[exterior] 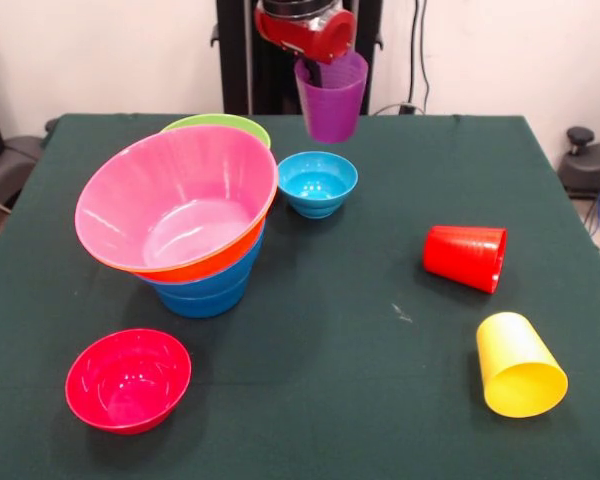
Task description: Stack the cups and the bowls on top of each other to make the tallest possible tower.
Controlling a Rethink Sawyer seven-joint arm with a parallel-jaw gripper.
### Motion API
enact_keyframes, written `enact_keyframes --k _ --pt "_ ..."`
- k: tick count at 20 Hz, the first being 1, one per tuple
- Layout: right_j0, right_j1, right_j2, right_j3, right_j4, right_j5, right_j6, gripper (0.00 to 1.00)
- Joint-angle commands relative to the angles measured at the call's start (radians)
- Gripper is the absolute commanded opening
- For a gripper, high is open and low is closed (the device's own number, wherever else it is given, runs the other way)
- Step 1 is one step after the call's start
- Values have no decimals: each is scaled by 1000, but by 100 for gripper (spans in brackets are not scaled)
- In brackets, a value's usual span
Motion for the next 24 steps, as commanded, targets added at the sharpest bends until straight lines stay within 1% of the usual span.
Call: enact_keyframes --k 1,6,9,13,19,24 --pt "-27 -34 127 -69 -74 182 -185 0" --pt "-61 -46 152 -87 -85 236 -196 0" --pt "-79 -53 168 -89 -90 252 -197 0" --pt "-101 -46 180 -110 -114 265 -208 0" --pt "-130 -31 176 -195 -199 319 -232 0" --pt "-134 -31 173 -251 -261 350 -226 0"
